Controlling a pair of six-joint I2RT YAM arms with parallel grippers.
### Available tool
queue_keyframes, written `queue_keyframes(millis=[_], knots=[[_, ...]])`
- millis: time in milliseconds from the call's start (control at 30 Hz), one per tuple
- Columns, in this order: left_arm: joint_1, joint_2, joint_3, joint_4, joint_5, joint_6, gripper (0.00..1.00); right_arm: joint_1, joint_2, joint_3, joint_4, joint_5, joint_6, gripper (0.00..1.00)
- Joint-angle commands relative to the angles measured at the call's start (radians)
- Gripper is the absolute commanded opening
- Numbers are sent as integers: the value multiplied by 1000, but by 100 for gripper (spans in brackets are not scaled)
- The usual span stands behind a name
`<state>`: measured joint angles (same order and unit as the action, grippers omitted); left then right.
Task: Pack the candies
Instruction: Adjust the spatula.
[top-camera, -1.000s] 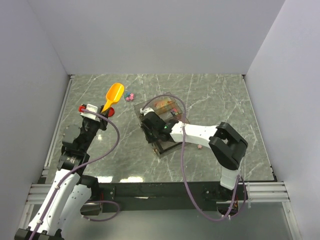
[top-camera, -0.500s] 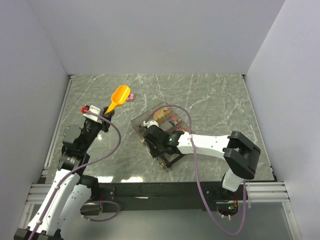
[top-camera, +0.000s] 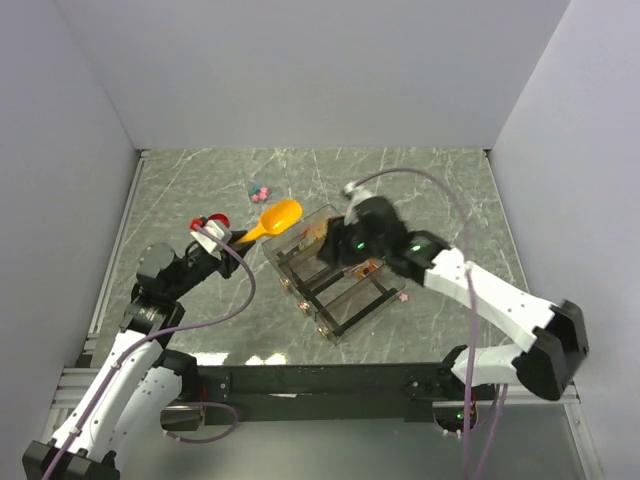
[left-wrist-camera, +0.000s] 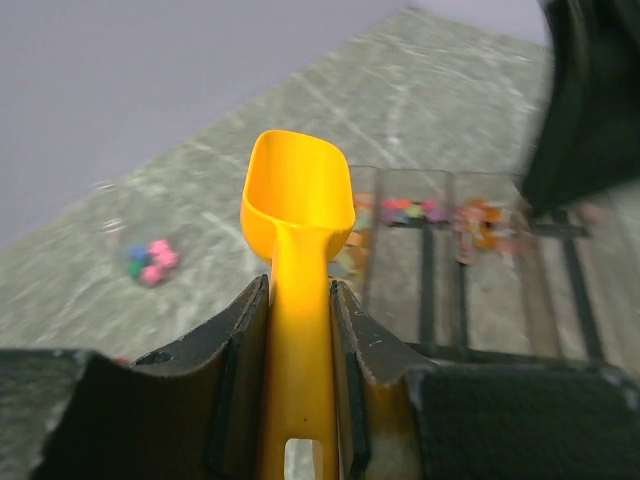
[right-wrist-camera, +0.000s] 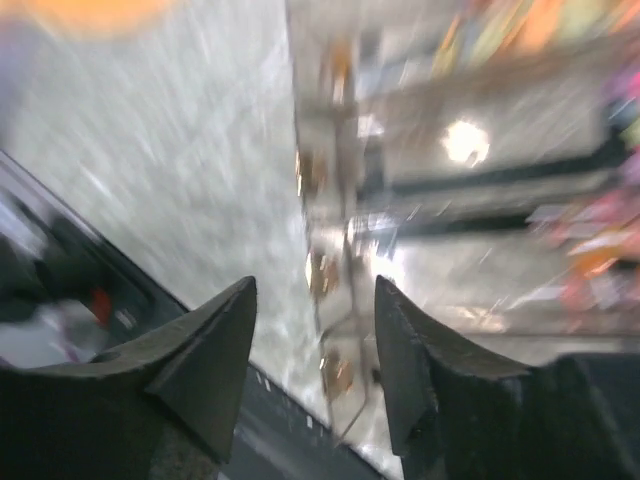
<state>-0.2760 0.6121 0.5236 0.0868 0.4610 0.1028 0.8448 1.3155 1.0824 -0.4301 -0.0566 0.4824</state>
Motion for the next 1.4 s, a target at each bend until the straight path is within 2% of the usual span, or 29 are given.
queue_keyframes(millis=[0,200,233,333,633,833,1033,1133,1167,1233,1267,1300,1367], knots=[[-17,24,58,22,206,20,6,-165,-99,-39,109,-234,-28,60],[-26,49,44,95,381,-54,7,-393,-118,-102,236,-494,-5,67],[-26,49,39,106,398,-66,7,-409,-111,-111,252,-573,5,68],[-28,66,33,139,456,-95,7,-455,-75,-144,324,-678,30,68],[-40,132,32,197,544,-170,7,-512,1,-176,473,-888,93,68],[-43,152,23,248,548,-201,6,-513,51,-193,545,-968,143,62],[-45,163,23,251,541,-198,6,-512,70,-219,606,-1005,188,46],[-45,176,32,219,539,-181,6,-513,61,-230,628,-1016,203,29],[-45,179,42,199,536,-157,8,-513,57,-236,631,-1011,208,18],[-46,187,55,156,516,-126,15,-515,53,-245,652,-1009,232,4],[-48,187,59,110,509,-73,20,-520,51,-259,665,-1011,245,0],[-49,187,73,75,498,-49,29,-523,50,-265,692,-1016,257,0],[-51,186,88,13,469,4,36,-532,47,-286,723,-1022,295,0]])
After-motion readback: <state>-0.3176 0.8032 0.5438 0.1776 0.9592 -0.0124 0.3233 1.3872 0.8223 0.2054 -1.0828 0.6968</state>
